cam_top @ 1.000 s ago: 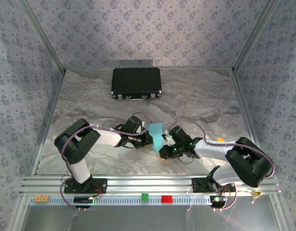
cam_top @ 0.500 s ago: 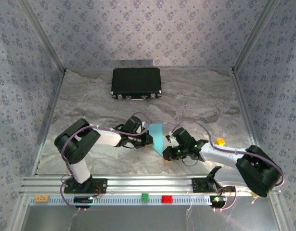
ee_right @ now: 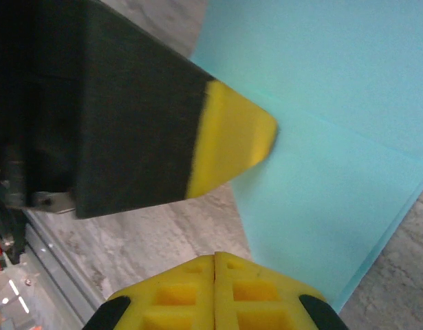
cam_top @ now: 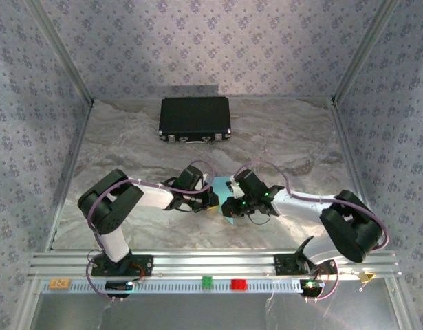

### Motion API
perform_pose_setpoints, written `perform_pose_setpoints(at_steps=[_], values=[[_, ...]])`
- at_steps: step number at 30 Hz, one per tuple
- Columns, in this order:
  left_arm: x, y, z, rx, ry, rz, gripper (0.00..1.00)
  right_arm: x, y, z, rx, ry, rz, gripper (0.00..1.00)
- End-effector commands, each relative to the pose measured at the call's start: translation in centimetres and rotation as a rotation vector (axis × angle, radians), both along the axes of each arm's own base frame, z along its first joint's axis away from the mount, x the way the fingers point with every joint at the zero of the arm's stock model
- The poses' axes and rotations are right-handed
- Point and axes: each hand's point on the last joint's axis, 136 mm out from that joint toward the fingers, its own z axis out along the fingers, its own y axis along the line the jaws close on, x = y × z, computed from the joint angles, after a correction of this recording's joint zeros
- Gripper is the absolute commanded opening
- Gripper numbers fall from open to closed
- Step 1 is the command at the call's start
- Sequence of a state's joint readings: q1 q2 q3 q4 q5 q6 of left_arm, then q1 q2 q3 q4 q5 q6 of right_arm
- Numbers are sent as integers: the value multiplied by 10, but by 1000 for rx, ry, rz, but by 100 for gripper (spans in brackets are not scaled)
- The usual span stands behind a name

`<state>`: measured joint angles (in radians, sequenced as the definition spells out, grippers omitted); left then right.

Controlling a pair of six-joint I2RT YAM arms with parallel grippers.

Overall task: Fold a paper plane with a square sheet of paper (pick it up from the middle)
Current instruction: Third fold the triangle at the center of the table.

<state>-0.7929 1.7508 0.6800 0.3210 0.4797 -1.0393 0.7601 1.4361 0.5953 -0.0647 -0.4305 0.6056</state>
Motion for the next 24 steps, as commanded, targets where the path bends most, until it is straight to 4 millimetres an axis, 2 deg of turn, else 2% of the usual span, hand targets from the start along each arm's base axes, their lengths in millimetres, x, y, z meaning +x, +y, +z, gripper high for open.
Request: perform_pose_setpoints(at_steps=[1,6,8,11,14,17,20,24], values=[[-3,11,-19,77,12,7,0,-3,-14,-17,-61,38,-24,6],[4,6,-9,53,-24,5,0,-20,-37,-43,-112,111,-77,2],[7,0,-1,33,-42,-3,2,-23,-40,-46,-124,119,-81,2],[13,-7,17,8,-81,1,13,-21,-42,-45,-129,116,-90,2],[10,-12,30,14,-115,0,16,-19,-43,-44,-130,113,-99,1],[3,-11,31,35,-118,-4,12,-18,-44,-44,-133,114,-109,0],[-5,-12,28,29,-94,-13,3,-18,-47,-44,-137,115,-123,0],[-16,-16,18,42,-62,-48,0,-17,-49,-45,-137,117,-130,0]])
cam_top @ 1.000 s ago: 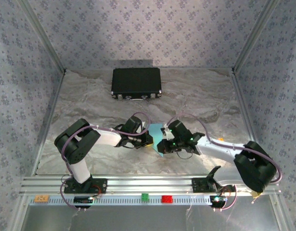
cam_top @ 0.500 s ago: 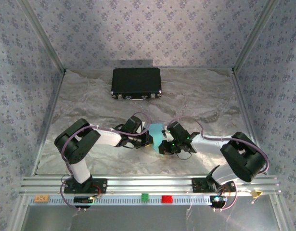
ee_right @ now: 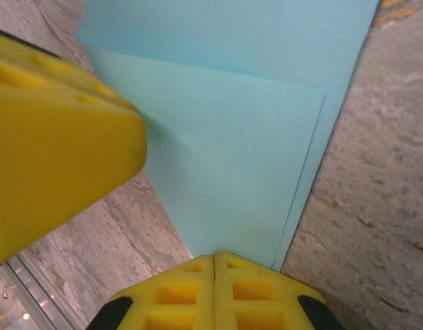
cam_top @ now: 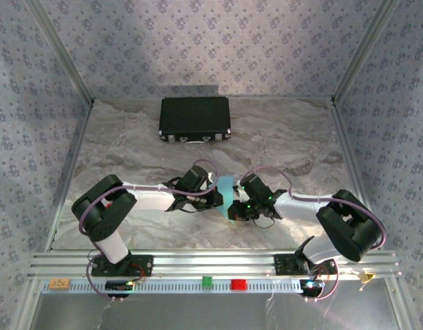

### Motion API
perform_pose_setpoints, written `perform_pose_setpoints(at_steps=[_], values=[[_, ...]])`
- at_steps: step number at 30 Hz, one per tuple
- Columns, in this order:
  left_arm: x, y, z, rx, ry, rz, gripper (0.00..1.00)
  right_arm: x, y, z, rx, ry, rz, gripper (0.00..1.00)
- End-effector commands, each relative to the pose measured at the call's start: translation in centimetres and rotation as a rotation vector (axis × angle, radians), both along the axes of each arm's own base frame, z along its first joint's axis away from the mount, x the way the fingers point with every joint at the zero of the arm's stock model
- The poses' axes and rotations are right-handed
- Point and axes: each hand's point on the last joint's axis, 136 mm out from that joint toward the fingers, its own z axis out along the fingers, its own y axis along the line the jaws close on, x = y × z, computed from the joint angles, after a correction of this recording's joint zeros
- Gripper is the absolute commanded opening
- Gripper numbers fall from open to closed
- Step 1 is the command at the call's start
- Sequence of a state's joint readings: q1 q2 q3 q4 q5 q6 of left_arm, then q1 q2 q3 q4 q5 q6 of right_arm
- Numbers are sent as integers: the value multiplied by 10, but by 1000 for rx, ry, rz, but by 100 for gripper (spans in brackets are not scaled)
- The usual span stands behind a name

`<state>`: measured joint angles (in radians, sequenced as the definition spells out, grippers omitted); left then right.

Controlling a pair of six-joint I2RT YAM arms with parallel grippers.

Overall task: Fold a paper plane with a square sheet of paper (pick it up from the middle)
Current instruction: Third fold the triangle at the center of the table.

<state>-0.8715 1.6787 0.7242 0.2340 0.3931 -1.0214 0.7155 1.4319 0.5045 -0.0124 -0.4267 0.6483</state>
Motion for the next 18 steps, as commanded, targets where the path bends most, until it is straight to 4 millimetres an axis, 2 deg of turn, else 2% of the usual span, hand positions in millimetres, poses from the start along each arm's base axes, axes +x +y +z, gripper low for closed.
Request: perform_pose_setpoints(at_steps=[1,6,10,18], values=[[-7,-2,-9,21,27,-23,0,-13,-27,-23,-113,72,-53,0],[-4,1,-25,56,48,-5,0,-14,-27,-24,-113,76,-51,0],[4,17,-38,107,57,44,0,-15,-30,-26,-125,79,-54,0],[24,38,-39,109,46,110,0,-18,-34,-28,-139,89,-49,0]])
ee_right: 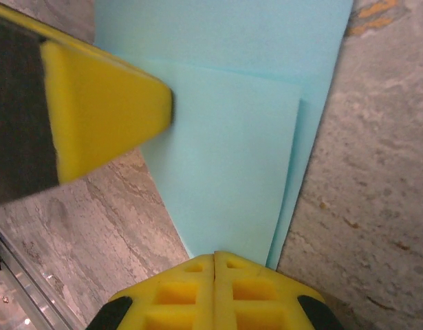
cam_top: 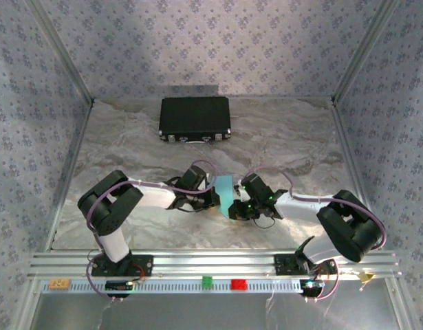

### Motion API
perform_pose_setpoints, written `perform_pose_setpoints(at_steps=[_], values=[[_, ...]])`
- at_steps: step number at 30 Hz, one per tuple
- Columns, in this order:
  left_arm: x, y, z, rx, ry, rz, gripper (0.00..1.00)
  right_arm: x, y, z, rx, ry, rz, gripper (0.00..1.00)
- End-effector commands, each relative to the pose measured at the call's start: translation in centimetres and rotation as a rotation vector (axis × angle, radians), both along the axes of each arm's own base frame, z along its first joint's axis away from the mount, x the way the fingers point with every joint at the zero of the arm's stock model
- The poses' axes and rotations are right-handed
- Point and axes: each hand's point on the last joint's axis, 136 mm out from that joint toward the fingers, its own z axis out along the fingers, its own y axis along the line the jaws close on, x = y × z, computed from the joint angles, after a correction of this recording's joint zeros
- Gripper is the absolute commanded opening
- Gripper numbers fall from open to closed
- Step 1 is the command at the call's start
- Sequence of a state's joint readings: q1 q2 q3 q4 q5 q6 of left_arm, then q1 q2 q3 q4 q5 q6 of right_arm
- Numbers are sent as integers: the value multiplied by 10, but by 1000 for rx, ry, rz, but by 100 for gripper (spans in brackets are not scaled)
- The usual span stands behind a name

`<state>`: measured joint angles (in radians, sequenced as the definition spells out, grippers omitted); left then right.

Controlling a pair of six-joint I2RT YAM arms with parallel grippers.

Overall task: Fold a paper plane with a square sheet of paper (pick it up from the middle)
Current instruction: Third fold the triangle at the center of the table.

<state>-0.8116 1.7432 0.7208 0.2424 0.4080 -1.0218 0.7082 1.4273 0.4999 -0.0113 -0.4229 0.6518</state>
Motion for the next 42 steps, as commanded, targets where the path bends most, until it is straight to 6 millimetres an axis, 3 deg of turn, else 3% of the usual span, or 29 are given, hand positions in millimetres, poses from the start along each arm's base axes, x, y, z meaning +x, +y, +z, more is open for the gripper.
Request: perform_pose_setpoints(at_steps=[1,9,15,20,28,32,36,42], values=[[11,24,-16,74,0,61,0,-20,-32,-28,-138,91,-37,0],[21,38,-21,76,-3,94,0,-20,-30,-27,-129,90,-30,0],[35,38,-12,3,-49,105,1,-20,-31,-29,-127,89,-39,0],[42,49,-10,-2,-51,126,1,-20,-31,-29,-128,91,-41,0],[48,44,30,-65,-136,117,5,-18,-30,-27,-121,84,-42,0],[38,32,45,-78,-166,73,6,-17,-30,-27,-122,82,-44,0],[21,13,39,-76,-148,0,6,-17,-30,-27,-124,81,-47,0],[15,7,10,-49,-88,-6,3,-14,-26,-22,-106,70,-42,0]])
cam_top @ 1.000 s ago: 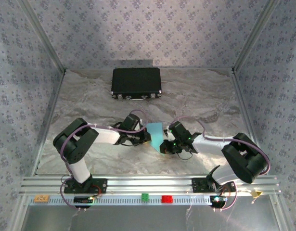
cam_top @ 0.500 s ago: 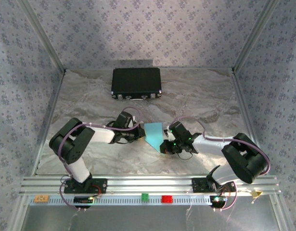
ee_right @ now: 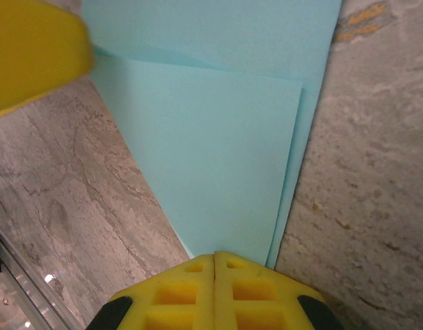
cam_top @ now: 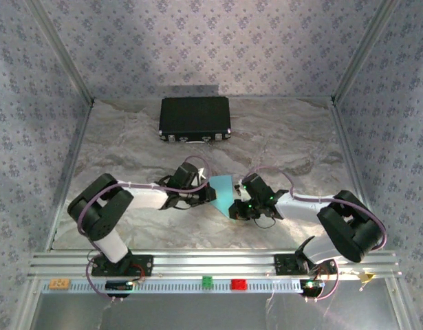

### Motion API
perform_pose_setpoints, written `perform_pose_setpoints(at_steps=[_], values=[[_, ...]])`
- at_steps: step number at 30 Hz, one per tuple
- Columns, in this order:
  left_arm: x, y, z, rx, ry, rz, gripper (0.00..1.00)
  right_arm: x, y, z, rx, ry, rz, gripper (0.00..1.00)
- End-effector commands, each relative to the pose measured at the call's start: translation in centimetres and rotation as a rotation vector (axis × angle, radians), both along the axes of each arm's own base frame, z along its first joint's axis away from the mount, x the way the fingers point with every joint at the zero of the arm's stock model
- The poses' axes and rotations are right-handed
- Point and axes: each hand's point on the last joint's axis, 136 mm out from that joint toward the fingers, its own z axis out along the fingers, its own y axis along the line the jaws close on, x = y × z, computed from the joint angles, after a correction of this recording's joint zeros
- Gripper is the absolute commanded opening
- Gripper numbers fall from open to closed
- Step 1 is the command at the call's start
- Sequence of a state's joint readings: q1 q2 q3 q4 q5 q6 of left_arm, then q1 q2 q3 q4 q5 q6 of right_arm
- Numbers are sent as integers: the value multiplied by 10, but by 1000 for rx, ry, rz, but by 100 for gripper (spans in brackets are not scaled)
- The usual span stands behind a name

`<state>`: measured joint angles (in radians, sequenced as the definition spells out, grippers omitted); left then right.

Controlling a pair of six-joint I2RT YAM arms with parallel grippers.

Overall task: Fold a paper plane with a square sheet of paper (pick it up from the middle)
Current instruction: Third fold the triangle at the center of the table.

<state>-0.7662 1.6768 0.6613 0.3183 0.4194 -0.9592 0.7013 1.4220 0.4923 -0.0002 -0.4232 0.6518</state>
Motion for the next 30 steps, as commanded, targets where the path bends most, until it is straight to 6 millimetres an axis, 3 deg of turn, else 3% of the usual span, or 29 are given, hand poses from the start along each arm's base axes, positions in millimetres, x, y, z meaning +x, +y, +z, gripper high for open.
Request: perform_pose_setpoints(at_steps=[1,6,12,20,25,30], values=[[4,-1,-12,22,18,7,2,-14,-24,-20,-104,72,-33,0],[-2,11,-33,93,58,19,0,0,-7,8,-25,5,-17,1],[-5,13,-38,100,64,13,0,15,24,35,88,-41,34,2],[-5,12,-38,98,66,9,0,22,57,16,52,1,100,3],[-5,13,-39,101,68,9,0,16,44,-10,-23,50,82,3],[-4,17,-43,108,73,12,0,1,34,-10,3,69,87,3]])
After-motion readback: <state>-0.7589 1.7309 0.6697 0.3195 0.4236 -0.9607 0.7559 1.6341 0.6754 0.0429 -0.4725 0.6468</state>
